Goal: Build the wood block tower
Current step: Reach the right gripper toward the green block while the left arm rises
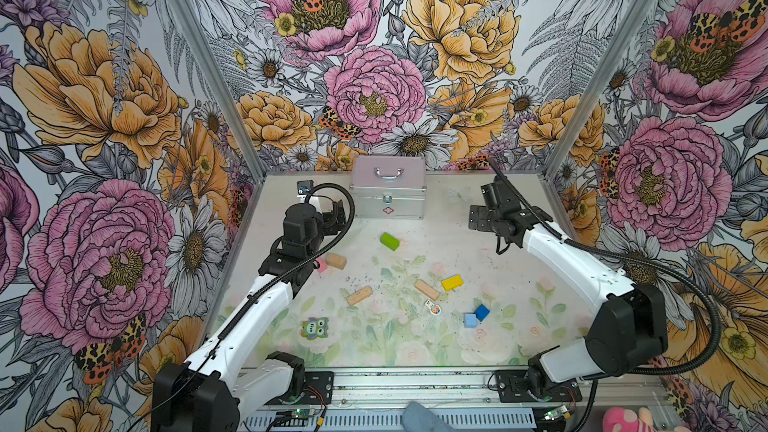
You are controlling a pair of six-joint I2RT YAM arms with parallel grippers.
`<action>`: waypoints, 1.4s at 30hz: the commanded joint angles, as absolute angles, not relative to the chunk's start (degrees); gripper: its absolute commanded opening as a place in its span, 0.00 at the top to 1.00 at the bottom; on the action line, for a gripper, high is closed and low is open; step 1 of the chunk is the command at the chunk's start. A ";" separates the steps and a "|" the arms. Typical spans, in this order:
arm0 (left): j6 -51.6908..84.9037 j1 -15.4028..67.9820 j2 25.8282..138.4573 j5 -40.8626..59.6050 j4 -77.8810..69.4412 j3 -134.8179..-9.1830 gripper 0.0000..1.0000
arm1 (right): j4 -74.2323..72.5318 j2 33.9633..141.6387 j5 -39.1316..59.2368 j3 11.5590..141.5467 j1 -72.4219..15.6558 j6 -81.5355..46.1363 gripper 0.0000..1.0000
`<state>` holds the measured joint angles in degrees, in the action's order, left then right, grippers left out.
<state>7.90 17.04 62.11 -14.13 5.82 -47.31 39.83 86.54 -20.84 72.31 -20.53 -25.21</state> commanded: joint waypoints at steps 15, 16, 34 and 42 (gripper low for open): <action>20.15 20.55 47.87 -17.32 16.61 -39.13 0.01 | 47.29 107.98 -16.16 95.59 -34.72 -38.80 0.10; 20.92 20.58 46.51 -18.47 17.02 -38.33 0.01 | 48.18 109.32 -16.35 97.07 -35.41 -41.04 0.10; 22.25 20.78 39.51 -18.03 21.78 -37.38 0.01 | 62.05 131.32 -12.72 122.75 -42.30 -49.50 0.10; 20.99 20.80 38.75 -17.49 22.90 -37.14 0.01 | 62.18 137.04 -11.14 129.05 -44.04 -36.18 0.11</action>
